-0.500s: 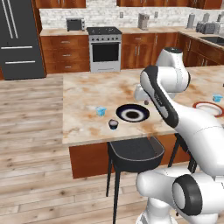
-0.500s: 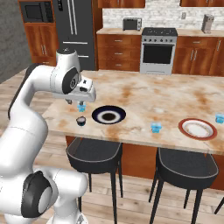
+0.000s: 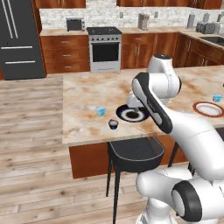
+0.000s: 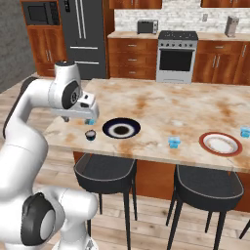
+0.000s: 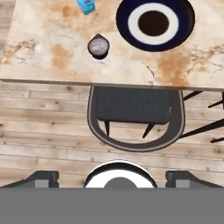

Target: Place two yogurt containers on each plate.

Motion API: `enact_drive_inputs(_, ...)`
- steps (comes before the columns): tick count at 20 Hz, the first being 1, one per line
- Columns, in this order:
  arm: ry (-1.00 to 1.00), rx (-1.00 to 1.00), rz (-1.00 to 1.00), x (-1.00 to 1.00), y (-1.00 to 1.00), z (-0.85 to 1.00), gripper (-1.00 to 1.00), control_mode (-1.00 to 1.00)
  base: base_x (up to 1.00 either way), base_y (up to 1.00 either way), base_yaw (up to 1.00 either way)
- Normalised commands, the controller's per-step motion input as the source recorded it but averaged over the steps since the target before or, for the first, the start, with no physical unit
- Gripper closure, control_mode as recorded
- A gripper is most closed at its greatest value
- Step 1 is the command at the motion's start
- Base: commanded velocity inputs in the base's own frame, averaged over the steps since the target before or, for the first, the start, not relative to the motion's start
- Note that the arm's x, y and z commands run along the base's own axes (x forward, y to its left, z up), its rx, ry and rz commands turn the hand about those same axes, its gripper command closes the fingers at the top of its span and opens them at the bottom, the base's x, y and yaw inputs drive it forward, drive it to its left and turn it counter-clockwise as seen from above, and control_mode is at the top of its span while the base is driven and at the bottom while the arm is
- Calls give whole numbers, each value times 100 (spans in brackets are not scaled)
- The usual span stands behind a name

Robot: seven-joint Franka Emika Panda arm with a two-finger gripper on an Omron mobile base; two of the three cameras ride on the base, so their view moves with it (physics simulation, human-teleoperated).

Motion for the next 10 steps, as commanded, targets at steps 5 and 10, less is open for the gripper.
enact_drive_inputs(5, 16, -6, -1, 16, 59, -44, -100, -100, 0, 0, 0)
enact_drive_inputs(10, 7, -8, 0, 14, 27, -48, -100, -100, 0, 0, 0)
